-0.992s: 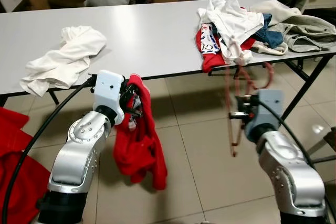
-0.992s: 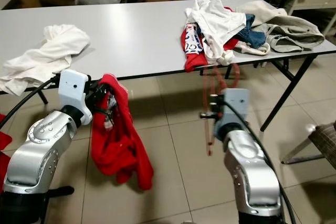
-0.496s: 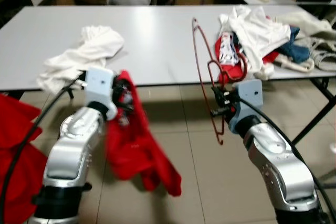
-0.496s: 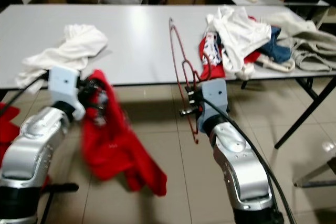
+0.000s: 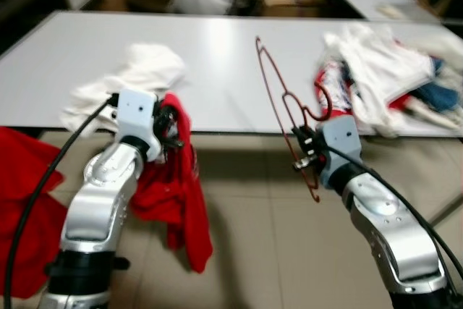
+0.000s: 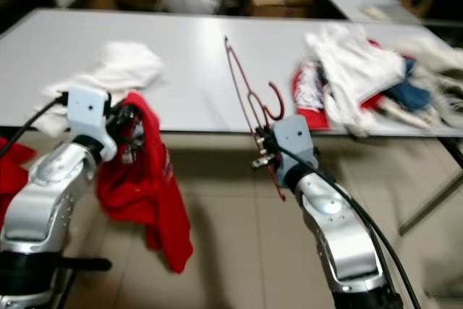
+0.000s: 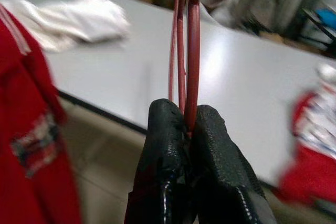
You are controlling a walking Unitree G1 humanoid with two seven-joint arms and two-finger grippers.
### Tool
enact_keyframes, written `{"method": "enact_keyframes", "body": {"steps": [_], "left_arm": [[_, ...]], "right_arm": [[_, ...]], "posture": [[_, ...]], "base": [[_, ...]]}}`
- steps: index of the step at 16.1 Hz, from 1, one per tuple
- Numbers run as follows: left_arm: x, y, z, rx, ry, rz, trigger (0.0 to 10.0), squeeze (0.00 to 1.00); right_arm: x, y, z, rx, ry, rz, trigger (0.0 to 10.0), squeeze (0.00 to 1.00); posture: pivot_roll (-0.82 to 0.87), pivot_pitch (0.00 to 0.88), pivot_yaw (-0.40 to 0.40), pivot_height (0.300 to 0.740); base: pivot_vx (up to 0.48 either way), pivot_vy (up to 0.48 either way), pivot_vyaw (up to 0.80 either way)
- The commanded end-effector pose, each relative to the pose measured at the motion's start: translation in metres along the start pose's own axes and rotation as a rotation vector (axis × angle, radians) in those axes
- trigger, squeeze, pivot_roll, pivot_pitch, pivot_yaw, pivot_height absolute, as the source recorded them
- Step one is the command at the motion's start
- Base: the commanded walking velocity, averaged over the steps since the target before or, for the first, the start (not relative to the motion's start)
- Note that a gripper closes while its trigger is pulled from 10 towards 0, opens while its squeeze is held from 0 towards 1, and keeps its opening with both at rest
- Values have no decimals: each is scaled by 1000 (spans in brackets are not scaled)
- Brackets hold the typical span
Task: Hang hanger
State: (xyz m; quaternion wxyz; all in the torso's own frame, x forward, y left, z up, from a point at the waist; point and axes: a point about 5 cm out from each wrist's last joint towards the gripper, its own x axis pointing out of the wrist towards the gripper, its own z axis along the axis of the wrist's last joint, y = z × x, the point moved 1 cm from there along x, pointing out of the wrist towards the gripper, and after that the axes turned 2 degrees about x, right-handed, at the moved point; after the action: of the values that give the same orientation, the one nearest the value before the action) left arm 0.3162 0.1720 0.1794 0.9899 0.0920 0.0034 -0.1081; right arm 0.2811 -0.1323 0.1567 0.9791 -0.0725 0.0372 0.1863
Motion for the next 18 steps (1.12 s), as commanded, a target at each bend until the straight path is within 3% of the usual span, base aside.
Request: {"method": "enact_keyframes", "body": {"steps": [1,4,11,18], "left_arm": [[-1,6,9,17,-38,8,10000,0],[0,8,9,22,-39,1,10000,0],[6,11,15,30,-55,-20,10000,0],[9,10,15,21,-55,-28,10000,0]], "right_arm": [[1,2,5,18,-29,14,10000,0],[-3,-1,1,-53,-12,60,10000,0],[-5,-6,-1,-103,4,123,10000,0],[-4,-8,-1,-73,13,162,10000,0]], "posture": [[-91,0,7,740],[-98,0,18,740],[-96,0,30,740],[-96,0,23,740]], "base": [[337,0,0],[333,0,0],[334,0,0],[333,0,0]]}}
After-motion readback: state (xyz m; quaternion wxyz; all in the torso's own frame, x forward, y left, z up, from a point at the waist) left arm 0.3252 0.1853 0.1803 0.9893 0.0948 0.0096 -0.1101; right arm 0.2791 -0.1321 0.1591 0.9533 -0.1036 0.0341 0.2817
